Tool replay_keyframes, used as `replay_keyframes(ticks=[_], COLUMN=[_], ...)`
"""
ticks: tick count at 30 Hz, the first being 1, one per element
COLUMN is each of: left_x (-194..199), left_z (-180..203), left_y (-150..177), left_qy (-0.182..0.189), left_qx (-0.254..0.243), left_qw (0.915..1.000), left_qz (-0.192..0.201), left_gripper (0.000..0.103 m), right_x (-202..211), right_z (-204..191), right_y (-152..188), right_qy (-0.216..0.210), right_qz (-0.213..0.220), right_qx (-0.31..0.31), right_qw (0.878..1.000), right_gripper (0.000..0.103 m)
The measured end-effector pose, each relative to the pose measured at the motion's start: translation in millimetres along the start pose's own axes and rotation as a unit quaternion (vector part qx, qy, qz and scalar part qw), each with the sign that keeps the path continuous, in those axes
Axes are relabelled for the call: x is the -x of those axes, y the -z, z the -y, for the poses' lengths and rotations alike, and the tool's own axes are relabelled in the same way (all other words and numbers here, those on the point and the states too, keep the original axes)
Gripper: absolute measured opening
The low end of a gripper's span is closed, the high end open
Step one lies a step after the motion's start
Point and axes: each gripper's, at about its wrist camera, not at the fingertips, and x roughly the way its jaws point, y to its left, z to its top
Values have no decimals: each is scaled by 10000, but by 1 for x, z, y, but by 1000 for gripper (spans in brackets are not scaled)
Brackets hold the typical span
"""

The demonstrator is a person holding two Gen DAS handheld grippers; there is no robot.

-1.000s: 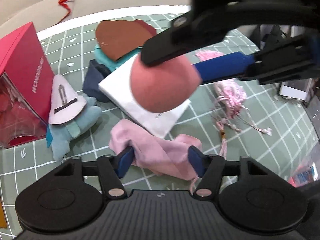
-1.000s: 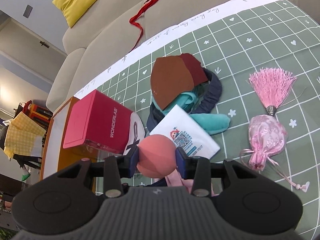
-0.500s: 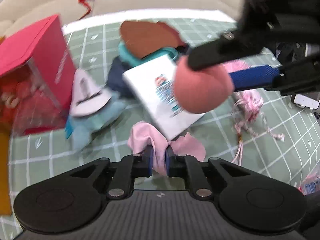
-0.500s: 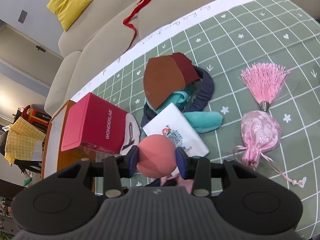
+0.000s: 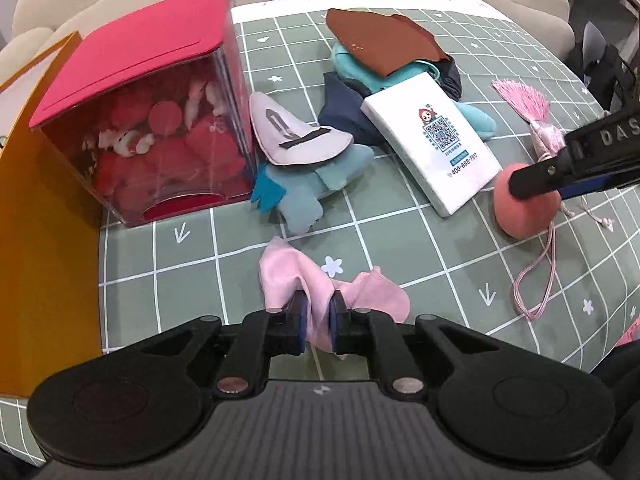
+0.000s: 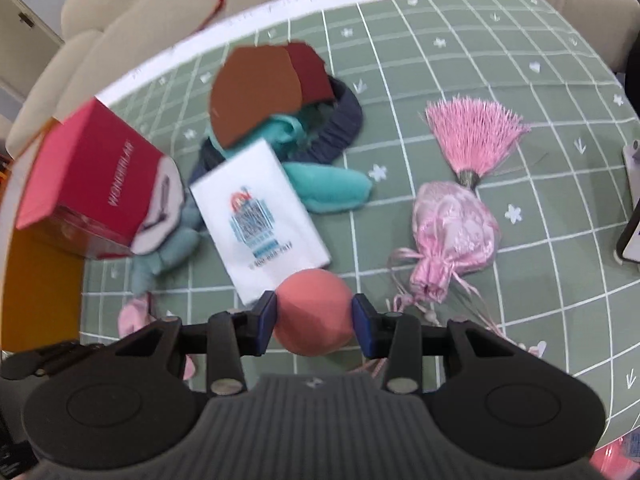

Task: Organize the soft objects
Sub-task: 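Lift the pink cloth with the left tool toward the white box while the right tool holds the sponge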

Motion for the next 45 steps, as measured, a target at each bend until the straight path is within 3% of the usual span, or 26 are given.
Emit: replay_keyframes(ticks=[8,16,26,45], left_x=[0,-1,4,65], left_z=[-2,-4,-6,-15], left_y=[0,0,2,-25], left_qy=[49,120,168,494], left_qx=[56,67,0,131], left_qw=[10000,9999,9999,9962], left_qz=[-65,-33,-24,703], left_gripper=[14,13,10,9], right_x=[-13,-22,-16,-3], right_z=[3,-7,-5,-6], right_y=[-4,-3,-2,-2], right_qy=[-70,-28,241,314], right_qz=[-181,-217,-148,53], right_qx=[-172,-76,-65,-87], right_qw=[9997,9997,9996,9995], right_gripper=[54,46,46,47])
